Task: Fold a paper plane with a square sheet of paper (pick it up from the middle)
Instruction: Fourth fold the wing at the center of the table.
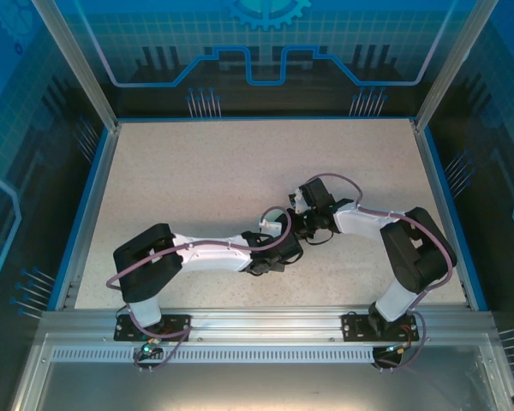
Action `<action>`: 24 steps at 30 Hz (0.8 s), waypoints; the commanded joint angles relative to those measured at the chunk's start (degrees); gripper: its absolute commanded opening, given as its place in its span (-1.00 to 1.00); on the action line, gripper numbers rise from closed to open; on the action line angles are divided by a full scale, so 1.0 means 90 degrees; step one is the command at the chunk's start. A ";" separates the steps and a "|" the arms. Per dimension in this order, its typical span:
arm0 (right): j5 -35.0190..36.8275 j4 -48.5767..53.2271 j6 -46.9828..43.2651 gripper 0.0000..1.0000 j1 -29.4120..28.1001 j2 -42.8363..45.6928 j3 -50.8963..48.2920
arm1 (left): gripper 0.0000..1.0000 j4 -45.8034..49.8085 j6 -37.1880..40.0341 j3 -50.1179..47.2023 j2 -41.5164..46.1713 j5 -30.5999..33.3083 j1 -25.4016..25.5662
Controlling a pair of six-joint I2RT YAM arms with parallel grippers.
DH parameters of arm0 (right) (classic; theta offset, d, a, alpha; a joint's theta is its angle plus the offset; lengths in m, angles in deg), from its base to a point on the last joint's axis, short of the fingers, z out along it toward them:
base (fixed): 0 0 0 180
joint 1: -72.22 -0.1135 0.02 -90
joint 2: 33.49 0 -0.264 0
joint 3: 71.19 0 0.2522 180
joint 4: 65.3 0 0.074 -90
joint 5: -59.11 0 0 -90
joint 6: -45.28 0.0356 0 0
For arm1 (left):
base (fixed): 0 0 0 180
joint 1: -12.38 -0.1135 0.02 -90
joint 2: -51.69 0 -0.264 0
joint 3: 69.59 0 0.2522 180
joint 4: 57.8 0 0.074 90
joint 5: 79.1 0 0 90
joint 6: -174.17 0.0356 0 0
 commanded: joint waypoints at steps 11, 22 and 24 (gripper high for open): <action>-0.0263 0.0179 -0.0258 -0.42 0.0065 -0.0228 0.0146 | -0.60 0.0066 -0.0650 0.0044 0.0125 0.0005 0.0084; -0.0137 0.0433 -0.0334 -0.20 0.0292 0.0307 0.0067 | -1.00 0.0338 -0.0585 0.0216 -0.0024 0.0122 0.0075; -0.0112 0.0522 -0.0387 -0.13 0.0441 0.0596 -0.0076 | -1.00 0.0399 -0.0461 0.0174 0.0053 0.0204 0.0070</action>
